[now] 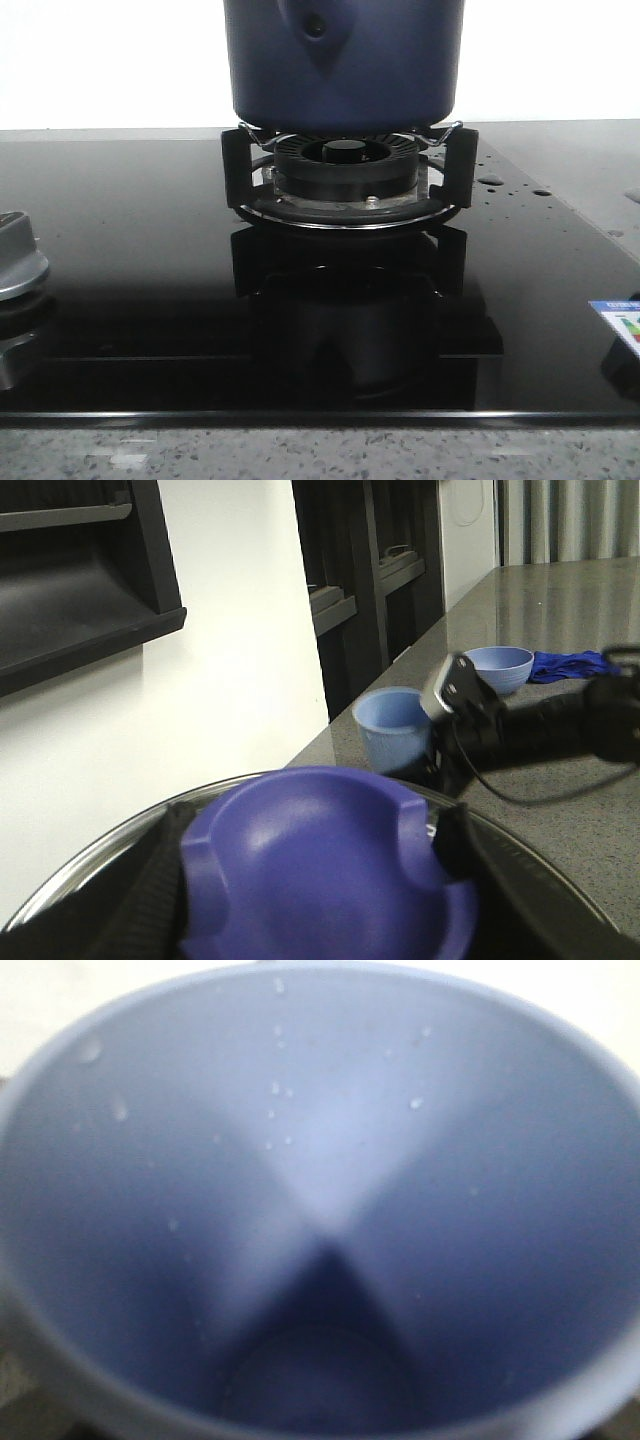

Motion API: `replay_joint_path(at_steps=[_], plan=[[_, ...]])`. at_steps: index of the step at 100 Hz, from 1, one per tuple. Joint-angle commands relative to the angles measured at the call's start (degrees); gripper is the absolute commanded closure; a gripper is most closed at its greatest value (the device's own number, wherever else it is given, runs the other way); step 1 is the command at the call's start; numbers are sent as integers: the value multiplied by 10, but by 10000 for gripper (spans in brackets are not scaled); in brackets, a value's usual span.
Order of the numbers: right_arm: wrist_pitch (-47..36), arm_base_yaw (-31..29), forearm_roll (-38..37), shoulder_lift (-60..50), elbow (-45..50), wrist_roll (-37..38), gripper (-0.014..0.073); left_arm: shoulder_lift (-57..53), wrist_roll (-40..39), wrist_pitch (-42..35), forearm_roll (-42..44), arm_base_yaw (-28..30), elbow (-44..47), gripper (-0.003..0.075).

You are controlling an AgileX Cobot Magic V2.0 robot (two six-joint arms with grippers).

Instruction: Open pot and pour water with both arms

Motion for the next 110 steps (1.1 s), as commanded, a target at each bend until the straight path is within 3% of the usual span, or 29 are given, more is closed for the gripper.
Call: replay_joint_path(at_steps=[1,19,65,87,110], plan=[[-147,-4,11,-19,38,2,377,-9,-7,-9,-52,-4,-18,525],[-257,-4,11,-9,106,2,377,-9,-7,-9,-52,-4,-18,525],[-247,-4,15,14,127,61,358,-9,-9,-6,-52,-4,-18,525],[-208,-4,17,14,127,82,111,-9,-9,-6,-52,-4,-18,525],[-187,-4,17,14,127,82,90,-9,-9,-5,-52,-6,-18,525]])
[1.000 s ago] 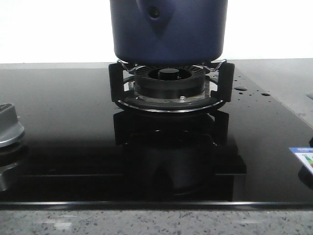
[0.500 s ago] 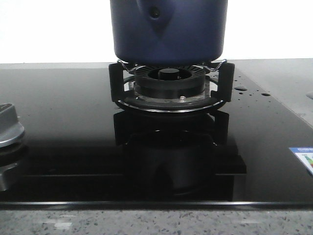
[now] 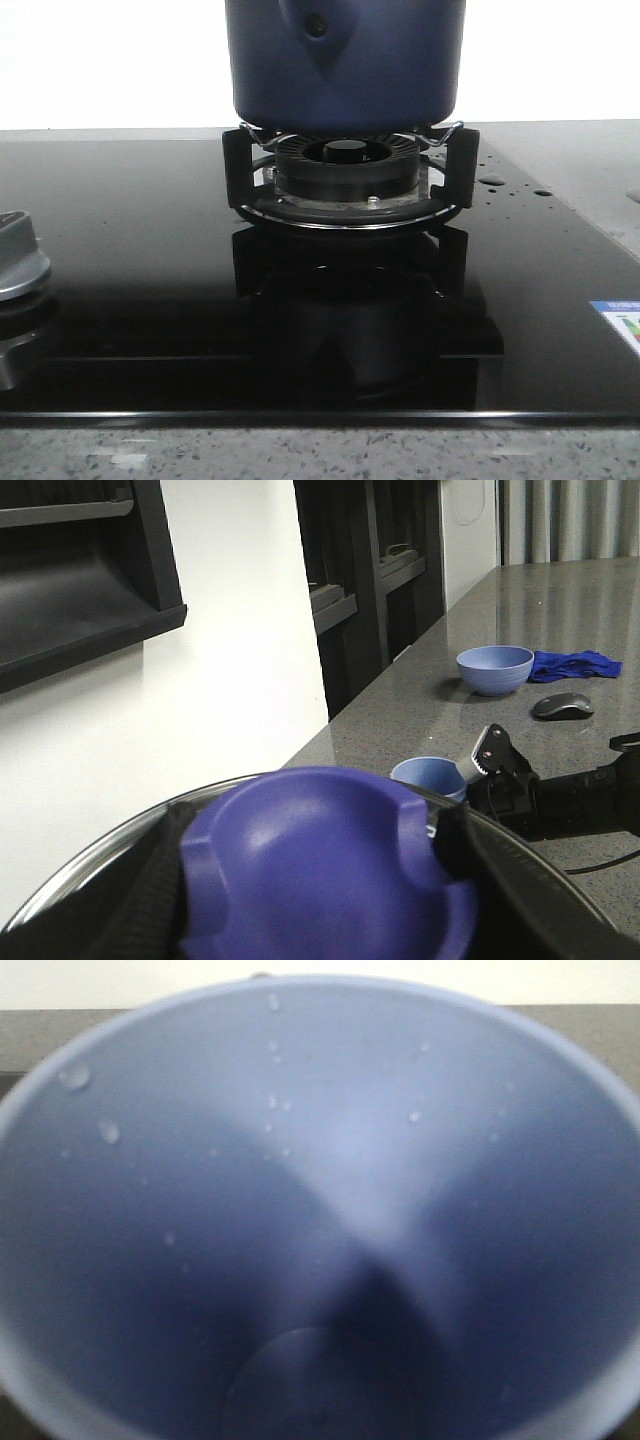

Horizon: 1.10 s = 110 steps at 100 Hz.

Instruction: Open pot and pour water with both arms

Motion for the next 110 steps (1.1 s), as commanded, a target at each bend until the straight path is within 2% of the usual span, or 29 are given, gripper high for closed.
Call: replay_joint_path(at_steps=[1,14,26,38,87,110], plan=[[-50,-3,3,-9,-14,0,90,-9,-5,-6,-54,-7,-18,525],[-60,-3,3,-9,-14,0,81,-9,-5,-4,-54,-12,-18,525],[-44,-3,3,-9,-14,0,8,-9,-5,0,-54,-14,-18,525],[-38,-3,3,-10,-14,0,-29,-9,-5,0,-54,-14,-18,525],[-47,-3,3,-130,-15,0,-29,2,-5,-11,-55,-15,-18,525],[-24,1,3,-190,-15,0,-27,64,27,-14,-128,-23,-19,525]])
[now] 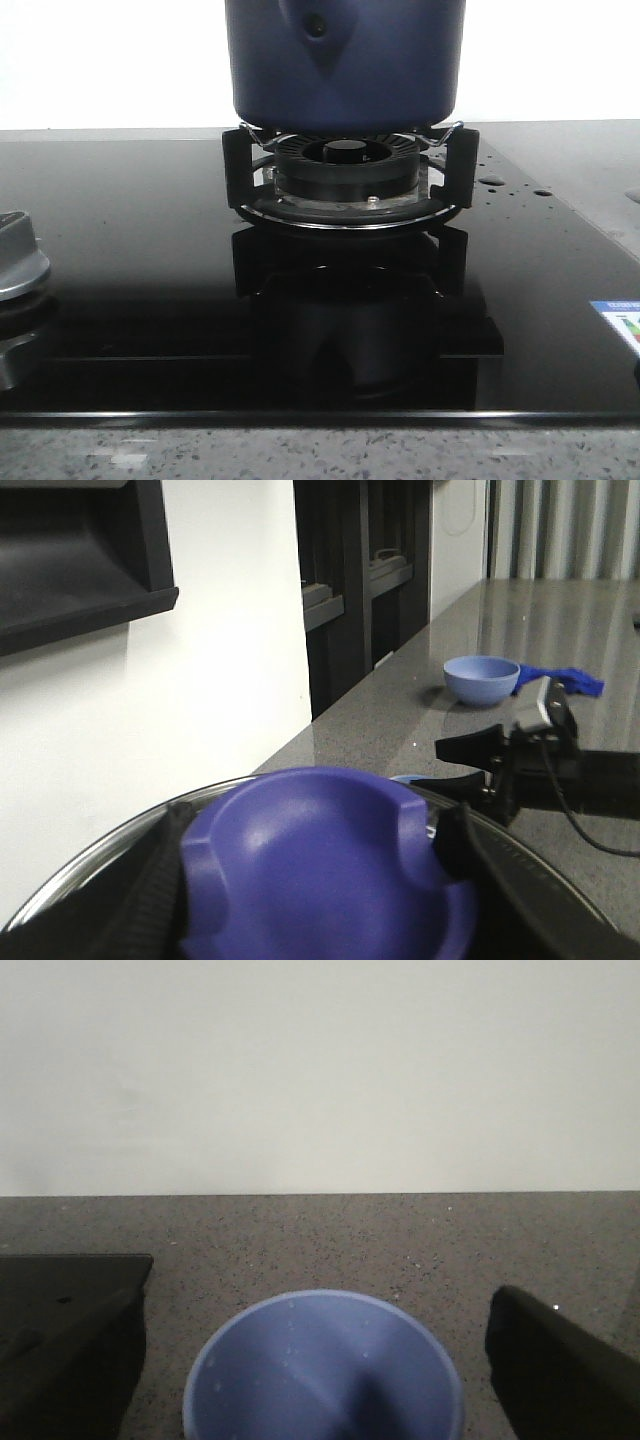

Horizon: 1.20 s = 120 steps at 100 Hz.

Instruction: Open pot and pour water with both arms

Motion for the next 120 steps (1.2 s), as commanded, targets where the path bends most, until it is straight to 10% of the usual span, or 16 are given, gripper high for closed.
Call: replay_joint_path(at_steps=[1,27,54,120], plan=[[-30,3,2,-28,-15,-1,-27,19,21,-11,-89,-12,-20,525],[1,61,2,-111,-15,-1,33,126,53,-44,-88,-80,-64,525],[91,84,2,-221,-15,-2,663,233,53,-54,-88,-99,-136,525],[155,84,2,-258,-15,-2,657,310,98,-58,-63,-126,-147,525]])
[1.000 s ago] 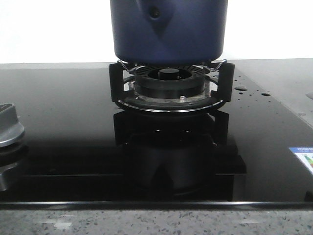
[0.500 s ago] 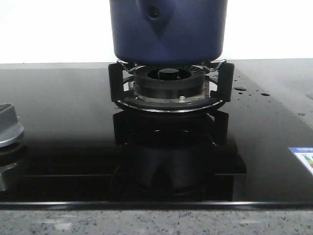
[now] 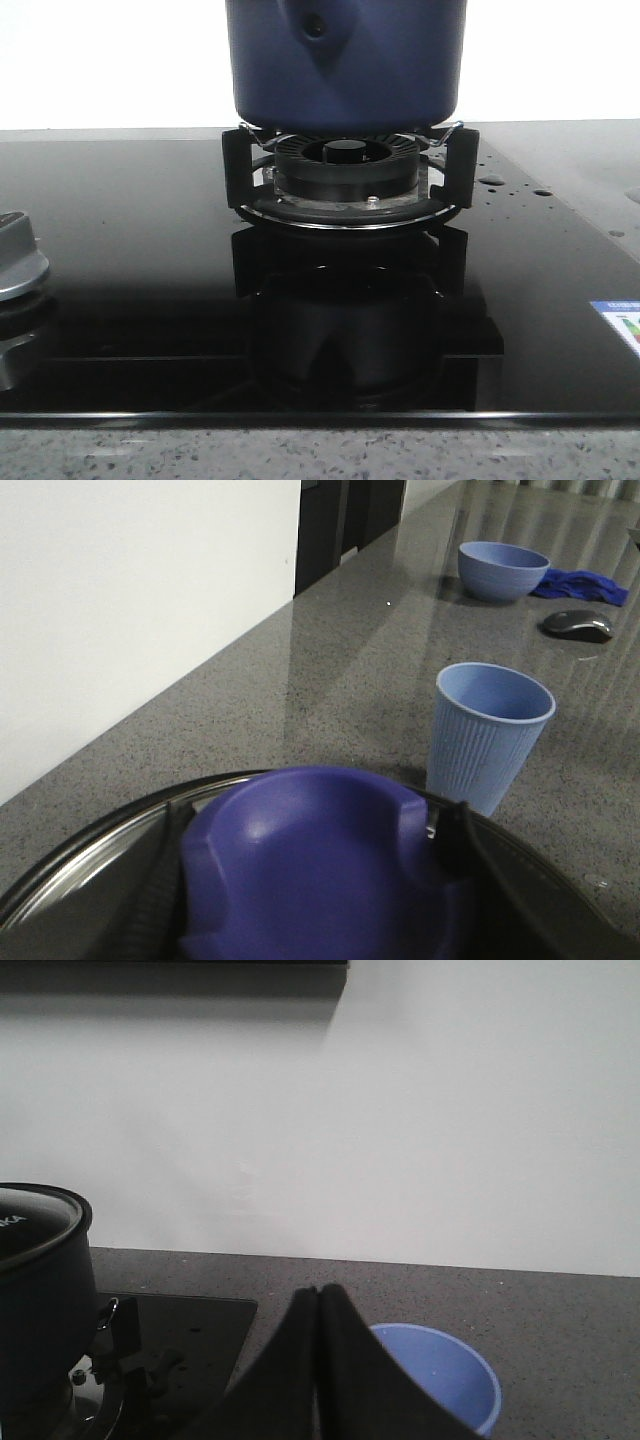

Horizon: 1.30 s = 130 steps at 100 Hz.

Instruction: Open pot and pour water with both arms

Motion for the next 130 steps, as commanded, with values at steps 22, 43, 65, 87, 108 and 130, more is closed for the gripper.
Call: replay_joint_path(at_steps=[22,43,65,87,108,130], plan=[[-35,0,0,0,-15,-2,657,-25,12,-22,-28,-5,-17,348],[-26,0,0,0,-15,-2,657,-46,15,-36,-66,0,-17,127],[16,0,0,0,-15,-2,658,-158,-8,-101,-60,12,-11,469],[73,1,0,-1,-15,-3,665,-315,-22,-168,-43,38,82,678],[77,58,-37,-41,-15,-10,665,-491,-25,-282,-44,42,279,722],[109,156,-38,-116,-15,-10,665,-637,-25,-333,-65,42,444,741]])
